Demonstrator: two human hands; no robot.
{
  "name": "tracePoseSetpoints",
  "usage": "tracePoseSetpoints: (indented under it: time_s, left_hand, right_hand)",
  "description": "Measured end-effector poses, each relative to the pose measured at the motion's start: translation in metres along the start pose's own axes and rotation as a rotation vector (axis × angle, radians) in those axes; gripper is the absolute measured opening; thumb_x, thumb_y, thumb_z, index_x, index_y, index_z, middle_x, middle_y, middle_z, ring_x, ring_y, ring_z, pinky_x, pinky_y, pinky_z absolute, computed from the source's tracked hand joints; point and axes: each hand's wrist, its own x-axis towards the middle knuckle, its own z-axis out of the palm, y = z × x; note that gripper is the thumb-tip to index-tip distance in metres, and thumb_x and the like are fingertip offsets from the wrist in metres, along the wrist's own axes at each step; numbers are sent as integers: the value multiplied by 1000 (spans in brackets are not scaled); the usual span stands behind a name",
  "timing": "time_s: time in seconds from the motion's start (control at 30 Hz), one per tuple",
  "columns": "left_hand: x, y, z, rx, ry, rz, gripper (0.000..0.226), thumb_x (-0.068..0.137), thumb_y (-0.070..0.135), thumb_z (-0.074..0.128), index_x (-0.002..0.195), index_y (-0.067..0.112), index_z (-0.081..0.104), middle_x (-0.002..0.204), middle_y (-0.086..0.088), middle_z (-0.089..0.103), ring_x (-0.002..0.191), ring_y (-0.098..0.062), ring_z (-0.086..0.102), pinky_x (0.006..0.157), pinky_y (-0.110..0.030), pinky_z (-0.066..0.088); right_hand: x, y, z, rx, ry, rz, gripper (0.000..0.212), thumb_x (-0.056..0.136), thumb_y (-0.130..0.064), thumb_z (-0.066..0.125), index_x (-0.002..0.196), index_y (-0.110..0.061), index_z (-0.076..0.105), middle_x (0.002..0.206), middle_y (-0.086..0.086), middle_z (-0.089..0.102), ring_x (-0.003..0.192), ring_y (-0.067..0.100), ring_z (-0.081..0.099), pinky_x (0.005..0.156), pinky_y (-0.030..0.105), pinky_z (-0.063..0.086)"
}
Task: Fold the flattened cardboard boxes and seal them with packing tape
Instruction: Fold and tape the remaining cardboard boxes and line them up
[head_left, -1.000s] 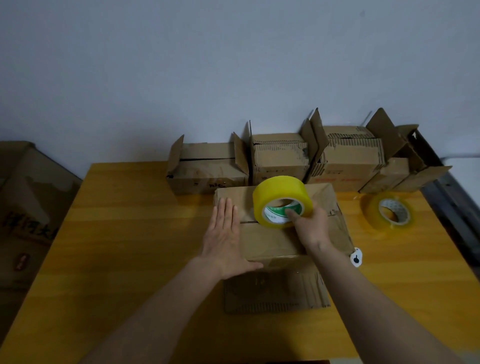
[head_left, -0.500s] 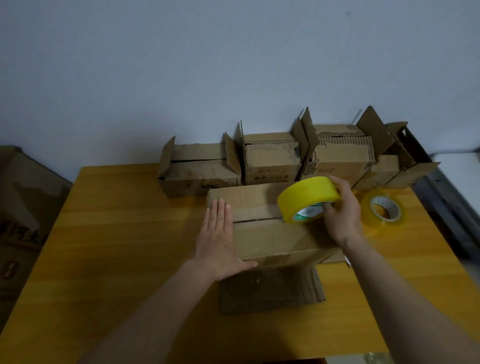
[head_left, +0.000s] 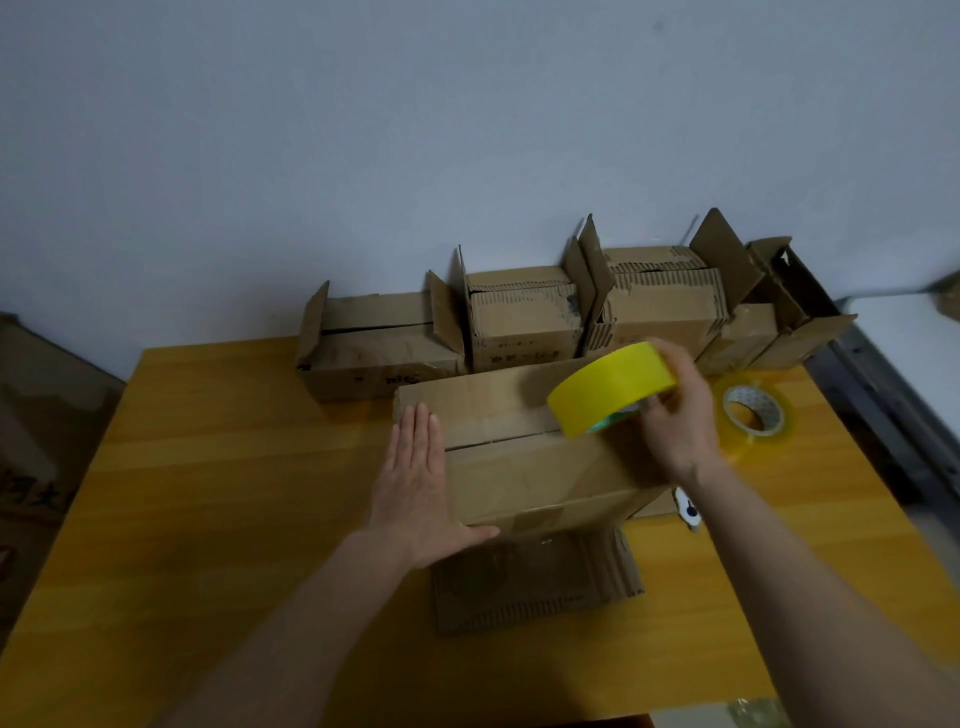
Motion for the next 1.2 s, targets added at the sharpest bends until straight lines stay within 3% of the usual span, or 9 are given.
tracePoseSetpoints:
  time_s: [0.1,0.17,0.4,0.53,0.6,0.73,0.87,1.03,1.2]
  left_hand:
    - [0,2,0,-3,-13,0,142,64,94,38,138,1,-39,143,-18,-49,134,-33,-42,116,-43,-19]
    - [1,6,-1,1,-20,1,141,64,94,37,137,1,-39,142,-18,-49,133,-33,-43,117,-44,-18]
    - [3,6,-4,12,-23,14,141,64,94,36,140,0,-36,144,-19,-46,135,-34,-41,116,-43,-20]
    - [3,7,-4,-2,-22,24,143,57,97,29,139,0,-36,145,-19,-46,135,-33,-40,115,-42,-19]
    - [2,8,-4,-15,-31,30,146,48,101,17,139,0,-37,144,-19,-46,135,-33,-40,115,-42,-20]
    - [4,11,-5,-33,-21,39,148,38,102,-1,139,0,-36,144,-19,-46,135,-33,-40,112,-42,-21]
    - [3,11,-4,-31,-24,45,144,44,101,5,139,1,-36,144,-18,-46,135,-32,-40,112,-41,-22]
    - [2,4,0,-18,-11,43,144,43,102,-1,139,0,-36,146,-19,-44,137,-32,-39,116,-42,-18]
    - [2,7,-1,-27,-15,47,145,42,103,-4,140,0,-34,146,-18,-45,137,-31,-39,117,-42,-17]
  right_hand:
    - [17,14,-28,-98,108,74,62,84,9,54,135,-25,48,128,8,51,116,25,47,92,40,44]
    - [23,22,-33,-83,134,113,59,84,7,56,135,-23,51,131,14,50,122,31,46,97,41,44]
    - [22,17,-34,5,12,94,50,86,14,51,129,-11,45,109,4,49,98,22,49,83,49,51]
    - [21,22,-49,-123,120,54,59,83,16,47,132,-17,47,116,10,53,100,23,47,80,42,45]
    - [22,31,-60,-243,161,86,66,81,16,46,132,-26,47,120,16,56,104,33,52,79,44,46]
    - [23,44,-66,-326,164,132,62,82,13,46,134,-21,46,118,24,57,105,44,52,79,49,45]
    - [27,47,-66,-366,142,85,61,83,11,47,134,-22,45,123,21,56,108,42,52,76,41,41]
    - [27,60,-77,-580,142,54,61,83,10,52,135,-21,44,124,21,52,106,43,51,77,45,43]
    - [33,63,-76,-534,155,87,57,82,10,51,132,-16,45,122,22,52,106,44,51,74,42,41]
